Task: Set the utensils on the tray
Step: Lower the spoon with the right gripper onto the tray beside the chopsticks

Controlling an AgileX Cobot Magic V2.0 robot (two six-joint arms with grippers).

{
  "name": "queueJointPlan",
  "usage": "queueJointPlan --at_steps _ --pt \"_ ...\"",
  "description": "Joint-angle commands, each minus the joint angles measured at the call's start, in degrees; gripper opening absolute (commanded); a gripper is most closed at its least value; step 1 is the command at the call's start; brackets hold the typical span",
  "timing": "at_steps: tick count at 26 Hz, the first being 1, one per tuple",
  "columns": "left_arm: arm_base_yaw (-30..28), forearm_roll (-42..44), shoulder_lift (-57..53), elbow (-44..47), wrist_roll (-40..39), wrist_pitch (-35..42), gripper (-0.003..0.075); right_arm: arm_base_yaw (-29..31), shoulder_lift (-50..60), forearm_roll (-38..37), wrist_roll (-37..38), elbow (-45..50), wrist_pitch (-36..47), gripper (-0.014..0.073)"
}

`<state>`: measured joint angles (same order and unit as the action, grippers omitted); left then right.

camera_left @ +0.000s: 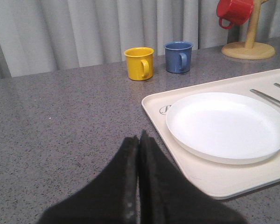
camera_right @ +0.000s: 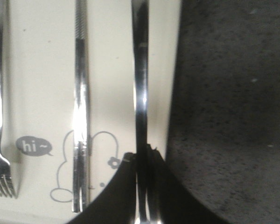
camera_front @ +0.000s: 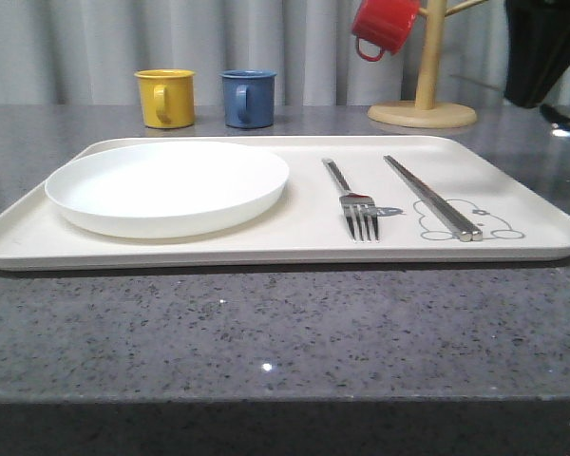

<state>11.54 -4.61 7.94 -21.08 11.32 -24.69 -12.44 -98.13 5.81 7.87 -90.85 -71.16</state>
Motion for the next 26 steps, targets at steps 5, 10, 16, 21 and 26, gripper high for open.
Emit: queueJointPlan --at_steps 5,10,16,21,26 --pt "0.0 -0.7 0.7 -1.6 -0.5 4.9 -0.0018 -0.6 -1.1 1.4 2.8 -1.8 -3.3 0.0014" --pt "0.0 -0.7 0.7 -1.6 -0.5 4.9 -0.0018 -0.6 -2.8 1.4 3.5 -1.8 -3.5 0.0016" --pt "0.0 -0.7 0.7 -1.6 -0.5 4.9 -0.0018 -0.6 -4.0 1.0 5.7 -1.8 -2.9 0.0016" --pt "0.0 -0.7 0.7 -1.6 -0.5 4.9 -0.0018 -0.6 -5.3 0.2 6.8 -1.8 -3.2 0.0016" --pt "0.0 -0.7 0.7 -1.6 -0.5 4.9 -0.0018 -0.6 -6.1 0.2 7.0 -1.8 -3.5 0.0016"
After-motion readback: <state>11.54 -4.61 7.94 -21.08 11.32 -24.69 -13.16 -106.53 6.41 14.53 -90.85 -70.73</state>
